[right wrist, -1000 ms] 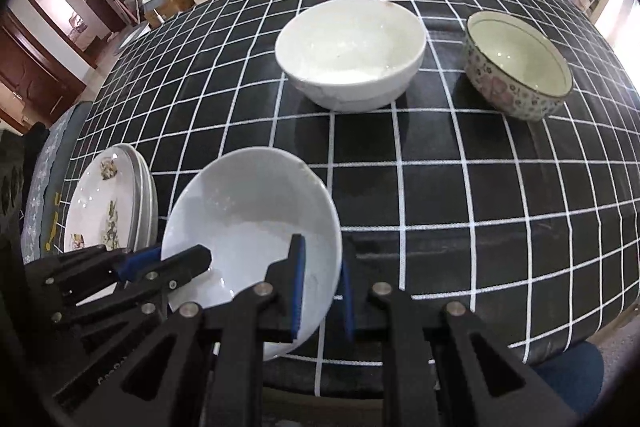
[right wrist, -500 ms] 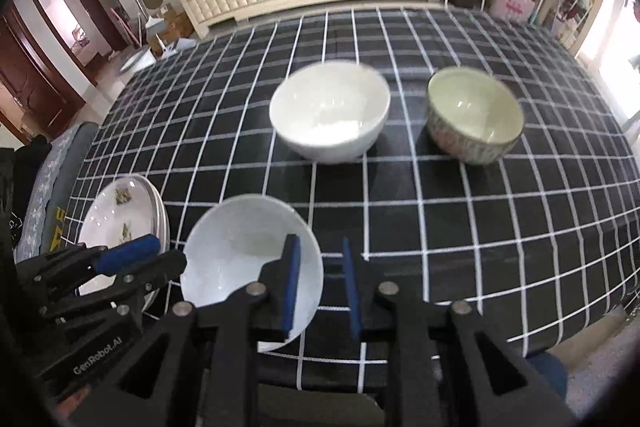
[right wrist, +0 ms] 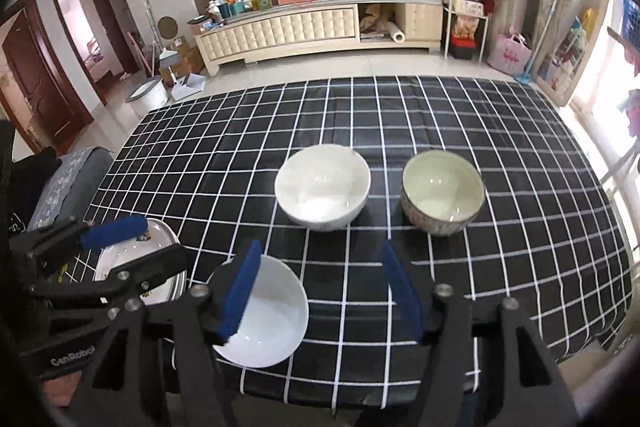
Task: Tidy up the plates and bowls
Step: 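Open the left gripper and withdraw from the white bowl, then grasp the rim of the cream-white bowl with the left gripper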
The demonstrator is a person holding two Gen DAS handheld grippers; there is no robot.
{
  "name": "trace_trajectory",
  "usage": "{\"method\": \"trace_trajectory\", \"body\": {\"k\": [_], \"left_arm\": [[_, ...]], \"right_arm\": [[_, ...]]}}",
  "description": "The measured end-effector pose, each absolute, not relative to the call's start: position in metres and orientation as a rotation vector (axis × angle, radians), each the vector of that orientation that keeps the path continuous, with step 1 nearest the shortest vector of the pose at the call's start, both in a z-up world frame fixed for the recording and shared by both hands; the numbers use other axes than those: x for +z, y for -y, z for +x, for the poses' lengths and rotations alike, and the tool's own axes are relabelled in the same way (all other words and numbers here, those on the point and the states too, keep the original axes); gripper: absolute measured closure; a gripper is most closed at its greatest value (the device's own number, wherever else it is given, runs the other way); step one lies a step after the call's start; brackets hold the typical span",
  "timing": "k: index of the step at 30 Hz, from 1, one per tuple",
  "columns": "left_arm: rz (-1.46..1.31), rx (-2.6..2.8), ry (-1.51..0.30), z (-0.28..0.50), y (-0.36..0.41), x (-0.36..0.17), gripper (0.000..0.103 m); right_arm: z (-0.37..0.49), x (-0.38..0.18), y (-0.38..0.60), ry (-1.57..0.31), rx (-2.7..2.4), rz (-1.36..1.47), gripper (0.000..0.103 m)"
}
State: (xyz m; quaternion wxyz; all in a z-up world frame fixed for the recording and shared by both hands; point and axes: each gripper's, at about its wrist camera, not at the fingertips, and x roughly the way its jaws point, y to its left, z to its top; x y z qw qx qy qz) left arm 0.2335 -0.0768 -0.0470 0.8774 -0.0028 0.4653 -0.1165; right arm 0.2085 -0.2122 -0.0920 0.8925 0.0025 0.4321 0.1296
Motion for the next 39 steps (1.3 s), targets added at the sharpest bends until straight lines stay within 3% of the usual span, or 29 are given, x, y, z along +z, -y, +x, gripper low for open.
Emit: {"method": "trace_trajectory", "body": {"k": [9,32,35,39], "left_arm": [[0.022,-0.234,-0.981,0.277,0.079,-0.047,0.042],[0.02,-0.215,-1.186,0.378,0.084,-0.116,0.043],[0.016,-0.217,-1.213,0.386,0.083,-0.127,0.045],[0.026,-0.22,-1.238,0.392,0.083,-0.139,0.051]], "right_arm": [[0.237,-0.093,0.219,-0.893,0.266,-0.029,0.025],[0.327,-0.153,0.216,-1.049,0.295,-0.039,0.026],[0.334,-0.161,0.216,-1.068,0.3,-0.03,0.031],[0.34,-0.174,0.212,-1.105,0.291,-0.049,0.046]]}}
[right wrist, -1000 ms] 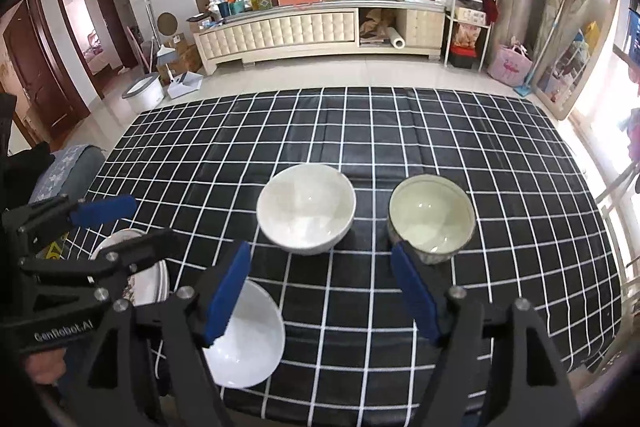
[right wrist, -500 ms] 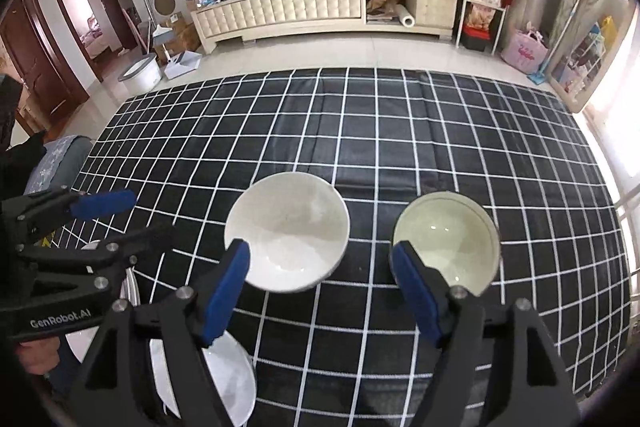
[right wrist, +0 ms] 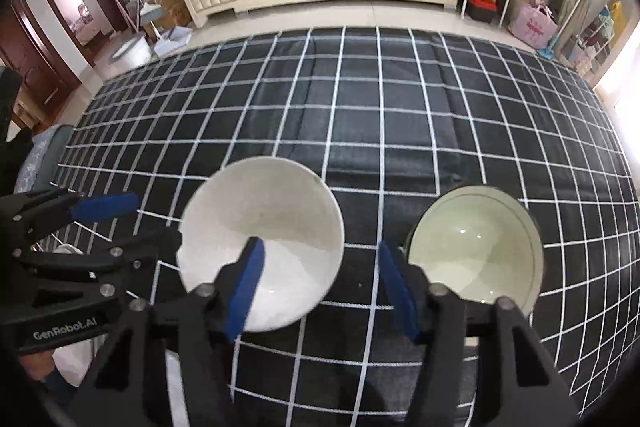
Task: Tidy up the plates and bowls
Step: 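Grasp the rim of the cream-white bowl with the left gripper, then lift the cream-white bowl and lower it into the plain white bowl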
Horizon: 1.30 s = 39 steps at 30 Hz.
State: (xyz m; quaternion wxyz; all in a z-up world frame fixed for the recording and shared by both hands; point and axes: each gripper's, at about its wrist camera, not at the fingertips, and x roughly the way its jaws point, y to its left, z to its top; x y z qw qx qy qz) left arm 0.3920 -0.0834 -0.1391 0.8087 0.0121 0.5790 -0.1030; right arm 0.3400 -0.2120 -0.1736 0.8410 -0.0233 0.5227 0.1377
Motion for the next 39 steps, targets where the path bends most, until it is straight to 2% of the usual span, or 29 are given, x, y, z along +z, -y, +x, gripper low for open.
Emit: {"method": "trace_trajectory", "body": {"k": [2,6,8,14,20,28,39], "left_arm": [[0.043,-0.222,-1.252,0.394,0.085,-0.144,0.058],[0.073,-0.248,-1.275,0.398,0.09,-0.152,0.066],[0.054,-0.274,-1.291,0.4,0.093,-0.157,0.075],[0.088,-0.295,-1.296,0.4,0.103,-0.165,0.085],[0.123,-0.276,-1.299,0.403,0.116,-0.171,0.089],[0.112,-0.246,-1.308,0.393,0.118,-0.166,0.091],[0.096,-0.23,-1.247,0.35,0.103,-0.121,0.091]], "right_arm": [[0.343,-0.179,0.21,-1.121,0.288,-0.062,0.052],[0.347,-0.188,0.211,-1.142,0.29,-0.055,0.067],[0.348,-0.191,0.209,-1.15,0.287,-0.07,0.072],[0.345,-0.201,0.211,-1.164,0.256,-0.09,0.084],[0.34,-0.201,0.216,-1.149,0.241,-0.056,0.084],[0.335,-0.185,0.214,-1.13,0.199,-0.029,0.091],[0.309,-0.15,0.199,-1.082,0.216,-0.029,0.091]]}}
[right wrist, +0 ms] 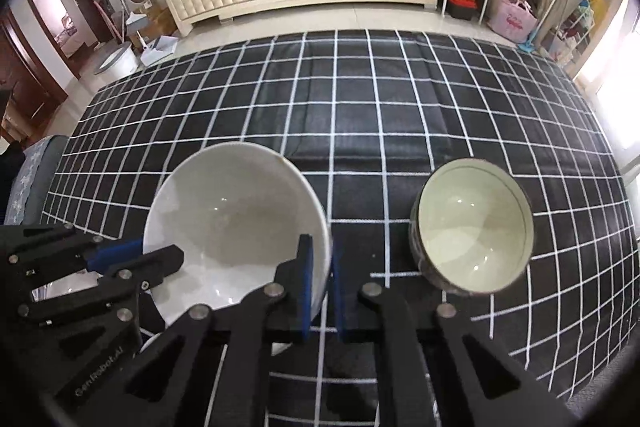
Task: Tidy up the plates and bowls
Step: 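Lift the cream-white bowl and lower it into the plain white bowl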
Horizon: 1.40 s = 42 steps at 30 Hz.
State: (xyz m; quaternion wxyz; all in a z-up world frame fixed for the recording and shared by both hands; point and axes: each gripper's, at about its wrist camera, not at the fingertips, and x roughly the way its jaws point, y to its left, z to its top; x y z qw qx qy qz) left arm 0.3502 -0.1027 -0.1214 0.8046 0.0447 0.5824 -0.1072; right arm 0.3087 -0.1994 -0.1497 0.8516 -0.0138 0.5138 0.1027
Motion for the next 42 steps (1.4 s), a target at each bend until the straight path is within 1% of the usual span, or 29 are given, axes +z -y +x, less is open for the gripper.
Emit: {"method": "trace_trajectory", "body": {"k": [8,15,27,42], "left_arm": [[0.086,-0.209,-1.218,0.31,0.09,-0.099,0.091],[0.079,-0.194,-1.216,0.281,0.087,-0.097,0.091],[0.034,-0.183,-1.265,0.238,0.079,-0.122,0.091],[0.022,-0.155,-1.308,0.232,0.078,-0.137,0.091]], "right_arm": [[0.283,-0.136,0.191,-1.065,0.232,-0.032,0.091],[0.259,-0.136,0.186,-1.07,0.234,-0.043,0.091],[0.224,-0.157,0.183,-1.115,0.257,-0.053,0.091],[0.213,-0.171,0.177,-1.149,0.262,-0.06,0.091]]}}
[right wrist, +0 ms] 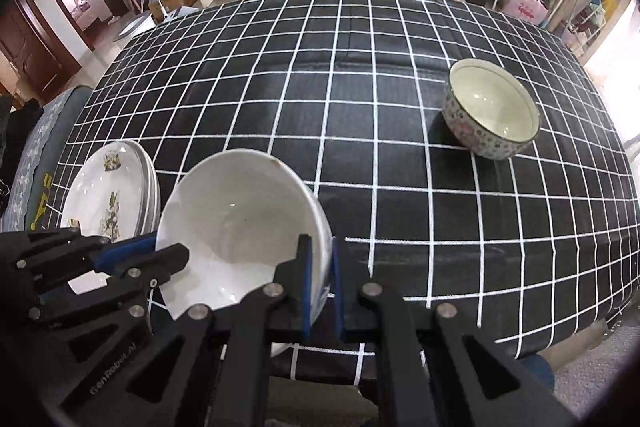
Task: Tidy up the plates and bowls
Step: 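Lift the cream-white bowl and lower it into the plain white bowl, then open the left gripper and withdraw from the bowl stack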
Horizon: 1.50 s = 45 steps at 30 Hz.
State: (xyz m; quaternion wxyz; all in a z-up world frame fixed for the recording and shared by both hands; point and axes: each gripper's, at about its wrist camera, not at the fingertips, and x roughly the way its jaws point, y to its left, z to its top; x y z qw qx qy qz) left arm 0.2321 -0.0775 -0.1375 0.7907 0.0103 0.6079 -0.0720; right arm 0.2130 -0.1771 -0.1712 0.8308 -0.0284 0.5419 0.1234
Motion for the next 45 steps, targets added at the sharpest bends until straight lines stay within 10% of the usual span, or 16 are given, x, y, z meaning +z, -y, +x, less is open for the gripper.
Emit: {"method": "trace_trajectory", "body": {"k": [31,45], "left_arm": [[-0.018,-0.165,-1.229,0.222,0.074,-0.117,0.088],[-0.019,-0.24,-1.034,0.216,0.094,-0.043,0.064]], "right_arm": [[0.212,-0.171,0.187,-1.17,0.288,0.001,0.089],[0.198,-0.094,0.239,-0.931,0.22,0.066,0.047]]}}
